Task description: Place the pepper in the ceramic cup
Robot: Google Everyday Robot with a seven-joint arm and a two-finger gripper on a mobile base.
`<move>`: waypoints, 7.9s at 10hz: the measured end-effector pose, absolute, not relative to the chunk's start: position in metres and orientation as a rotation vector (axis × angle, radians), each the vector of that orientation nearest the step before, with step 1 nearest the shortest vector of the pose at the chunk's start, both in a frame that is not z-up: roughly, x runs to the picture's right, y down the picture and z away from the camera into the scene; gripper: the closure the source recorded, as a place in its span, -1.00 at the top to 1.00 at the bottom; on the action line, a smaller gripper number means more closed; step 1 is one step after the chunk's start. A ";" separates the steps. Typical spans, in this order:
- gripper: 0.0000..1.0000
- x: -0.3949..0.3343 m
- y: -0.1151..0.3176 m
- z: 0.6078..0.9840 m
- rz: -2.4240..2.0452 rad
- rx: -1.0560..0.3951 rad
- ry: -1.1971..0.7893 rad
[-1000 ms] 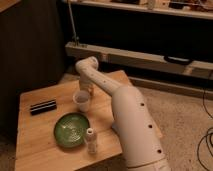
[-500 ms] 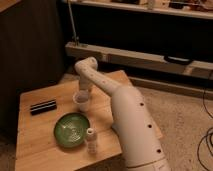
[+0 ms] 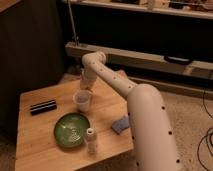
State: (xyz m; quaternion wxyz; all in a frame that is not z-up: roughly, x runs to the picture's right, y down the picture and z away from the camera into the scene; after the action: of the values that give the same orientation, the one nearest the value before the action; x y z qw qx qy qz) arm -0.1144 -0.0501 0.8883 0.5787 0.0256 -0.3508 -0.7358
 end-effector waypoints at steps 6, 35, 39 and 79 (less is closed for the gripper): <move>-0.66 -0.056 -0.034 0.798 -1.549 0.364 -1.010; -0.66 -0.076 0.022 0.747 -1.745 0.570 -1.066; -0.66 -0.096 0.011 0.758 -1.744 0.748 -0.973; -0.66 -0.103 -0.004 0.797 -1.773 0.957 -0.746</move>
State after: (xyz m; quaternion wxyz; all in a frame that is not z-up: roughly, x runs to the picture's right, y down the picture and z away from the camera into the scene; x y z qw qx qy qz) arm -0.1027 -0.0044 0.7967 0.4763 0.3917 -0.3053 -0.7256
